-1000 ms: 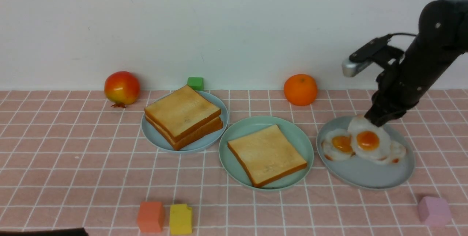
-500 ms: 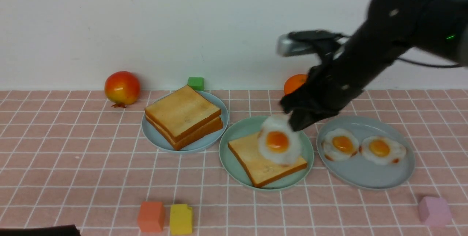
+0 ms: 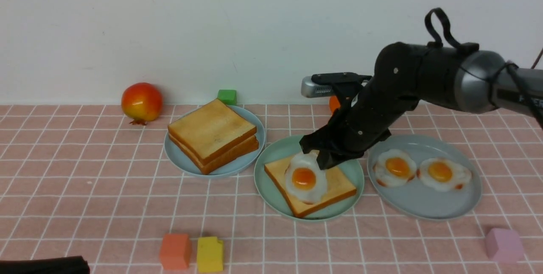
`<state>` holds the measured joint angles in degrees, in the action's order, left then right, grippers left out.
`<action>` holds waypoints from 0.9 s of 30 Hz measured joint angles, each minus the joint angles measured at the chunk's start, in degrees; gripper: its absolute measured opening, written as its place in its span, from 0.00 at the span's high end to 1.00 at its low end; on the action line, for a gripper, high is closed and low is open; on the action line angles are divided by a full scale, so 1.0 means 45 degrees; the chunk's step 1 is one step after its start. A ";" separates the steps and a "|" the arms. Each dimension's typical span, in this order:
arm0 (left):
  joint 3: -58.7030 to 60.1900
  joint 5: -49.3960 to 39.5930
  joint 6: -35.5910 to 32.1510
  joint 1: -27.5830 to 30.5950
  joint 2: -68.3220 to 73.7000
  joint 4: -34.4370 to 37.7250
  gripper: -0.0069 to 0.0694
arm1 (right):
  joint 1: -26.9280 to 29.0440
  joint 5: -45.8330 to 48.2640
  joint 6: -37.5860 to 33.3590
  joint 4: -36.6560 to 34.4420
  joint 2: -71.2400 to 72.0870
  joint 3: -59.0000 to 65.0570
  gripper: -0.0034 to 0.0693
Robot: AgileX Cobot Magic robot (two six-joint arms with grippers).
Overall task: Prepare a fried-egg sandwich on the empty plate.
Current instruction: Use the right arm to place the fried egg on the slice of bread in the middle, then use the left arm to grab a slice of bread
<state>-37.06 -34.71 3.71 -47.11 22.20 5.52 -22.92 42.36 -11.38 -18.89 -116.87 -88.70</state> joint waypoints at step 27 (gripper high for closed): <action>-0.2984 -0.0487 0.4787 0.1021 0.7200 -0.3445 0.89 | 0.0000 0.4842 0.1206 0.2099 0.9824 0.2592 0.91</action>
<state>-50.49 -36.90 25.25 -42.51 54.60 -9.98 -22.92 64.15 -5.95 -9.45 -72.66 -77.04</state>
